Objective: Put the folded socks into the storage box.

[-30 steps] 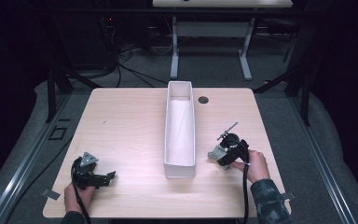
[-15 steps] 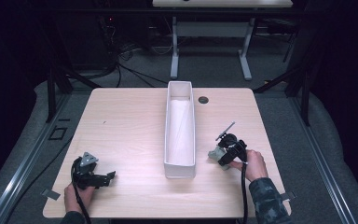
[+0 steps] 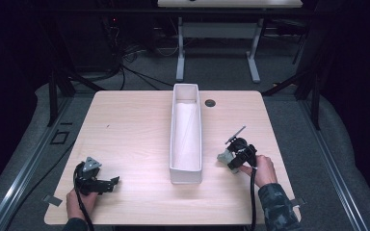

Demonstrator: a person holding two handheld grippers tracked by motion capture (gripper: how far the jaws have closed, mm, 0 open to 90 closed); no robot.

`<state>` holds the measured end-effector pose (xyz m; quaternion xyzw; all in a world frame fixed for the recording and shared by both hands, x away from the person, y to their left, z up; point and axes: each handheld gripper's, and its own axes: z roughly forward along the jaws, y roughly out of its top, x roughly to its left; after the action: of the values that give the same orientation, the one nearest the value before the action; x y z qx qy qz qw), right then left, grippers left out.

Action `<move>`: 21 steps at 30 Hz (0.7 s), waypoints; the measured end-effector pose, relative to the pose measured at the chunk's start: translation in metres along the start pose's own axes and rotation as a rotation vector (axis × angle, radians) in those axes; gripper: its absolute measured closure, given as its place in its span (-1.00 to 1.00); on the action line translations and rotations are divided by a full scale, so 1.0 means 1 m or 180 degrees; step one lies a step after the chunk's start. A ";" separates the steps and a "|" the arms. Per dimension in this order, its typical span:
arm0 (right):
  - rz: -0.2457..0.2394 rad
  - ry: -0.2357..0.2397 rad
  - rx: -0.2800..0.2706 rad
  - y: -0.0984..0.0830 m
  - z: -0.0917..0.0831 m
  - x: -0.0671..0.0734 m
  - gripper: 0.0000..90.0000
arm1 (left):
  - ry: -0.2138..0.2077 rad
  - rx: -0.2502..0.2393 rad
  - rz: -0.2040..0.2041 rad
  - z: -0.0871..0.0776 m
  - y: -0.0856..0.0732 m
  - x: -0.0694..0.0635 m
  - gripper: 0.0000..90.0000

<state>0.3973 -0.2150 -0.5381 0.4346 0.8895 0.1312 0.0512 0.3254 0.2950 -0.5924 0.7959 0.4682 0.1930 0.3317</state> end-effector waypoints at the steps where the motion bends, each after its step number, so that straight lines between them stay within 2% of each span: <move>1: 0.0006 0.0004 -0.0007 0.000 0.000 0.000 0.45 | -0.0002 0.0002 0.0002 0.000 0.000 0.000 -1.00; 5: 0.0037 0.0023 -0.0008 -0.001 -0.002 -0.002 0.46 | -0.0001 0.0001 0.0004 0.000 0.000 0.000 -1.00; 9: 0.0049 0.0116 -0.0042 -0.001 -0.007 -0.004 0.46 | -0.0001 0.0001 0.0004 0.000 0.000 0.000 -1.00; 11: 0.0060 0.0071 -0.0045 -0.001 -0.011 -0.003 0.46 | -0.0001 0.0002 0.0004 0.000 0.000 0.000 -1.00; 21: 0.0036 0.0058 -0.0046 -0.001 -0.024 -0.003 0.46 | 0.0001 0.0000 0.0002 0.000 0.000 0.000 -1.00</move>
<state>0.3936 -0.2226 -0.5152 0.4380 0.8866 0.1418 0.0454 0.3254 0.2951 -0.5924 0.7960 0.4681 0.1932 0.3316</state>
